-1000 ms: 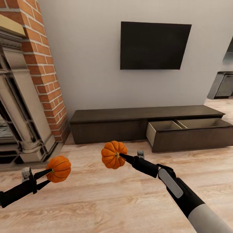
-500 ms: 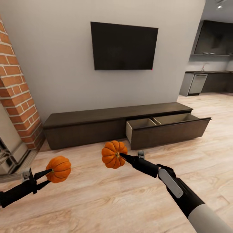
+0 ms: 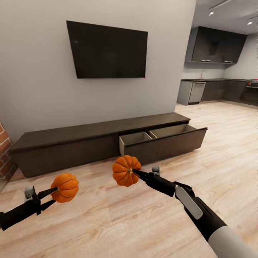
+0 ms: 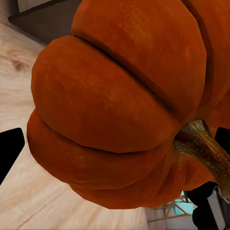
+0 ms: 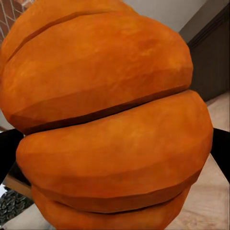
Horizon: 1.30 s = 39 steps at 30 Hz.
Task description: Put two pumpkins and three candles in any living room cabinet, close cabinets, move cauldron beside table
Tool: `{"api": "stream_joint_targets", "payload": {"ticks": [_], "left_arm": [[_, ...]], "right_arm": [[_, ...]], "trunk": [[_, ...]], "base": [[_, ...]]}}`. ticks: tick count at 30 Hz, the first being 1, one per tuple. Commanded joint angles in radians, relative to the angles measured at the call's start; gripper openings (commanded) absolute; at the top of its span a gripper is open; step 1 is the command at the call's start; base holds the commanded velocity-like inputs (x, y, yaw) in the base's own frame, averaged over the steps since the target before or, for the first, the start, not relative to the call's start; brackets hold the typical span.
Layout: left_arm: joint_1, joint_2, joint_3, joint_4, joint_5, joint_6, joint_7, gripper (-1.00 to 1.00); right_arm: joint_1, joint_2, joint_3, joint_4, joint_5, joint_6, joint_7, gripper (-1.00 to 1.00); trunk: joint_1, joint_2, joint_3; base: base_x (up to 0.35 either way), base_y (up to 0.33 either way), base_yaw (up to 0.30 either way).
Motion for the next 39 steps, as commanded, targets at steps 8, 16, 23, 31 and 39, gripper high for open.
{"api": "stream_joint_targets", "payload": {"ticks": [8, 16, 23, 31, 39], "left_arm": [[-0.001, 0.0, 0.002, -0.001, 0.012, 0.007, 0.001, -1.0], [-0.001, 0.0, 0.002, -0.002, 0.012, 0.007, -0.001, -1.0], [-0.001, 0.0, 0.002, -0.002, 0.012, 0.007, -0.002, -1.0], [-0.001, 0.0, 0.001, -0.002, 0.012, 0.007, -0.001, -1.0], [-0.001, 0.0, 0.001, -0.002, 0.013, 0.007, -0.001, -1.0]], "right_arm": [[-0.001, -0.001, 0.001, 0.001, -0.017, 0.009, -0.001, -1.0], [-0.001, -0.001, 0.001, 0.001, -0.017, 0.009, -0.001, -1.0], [-0.001, -0.001, 0.001, 0.001, -0.017, 0.009, -0.001, -1.0], [-0.001, -0.001, 0.001, 0.011, -0.017, 0.009, -0.001, -1.0], [-0.001, -0.001, 0.001, 0.016, -0.024, 0.009, 0.0, -1.0]], "trunk": [[0.0, 0.0, 0.0], [0.0, 0.0, 0.003], [0.0, 0.0, 0.006], [0.0, 0.0, 0.01], [0.0, 0.0, 0.013]], "base": [[0.289, -0.182, -0.048], [0.264, -0.225, -0.225], [0.234, -0.248, -0.241], [0.218, -0.257, -0.242], [0.136, -0.211, -0.242]]}}
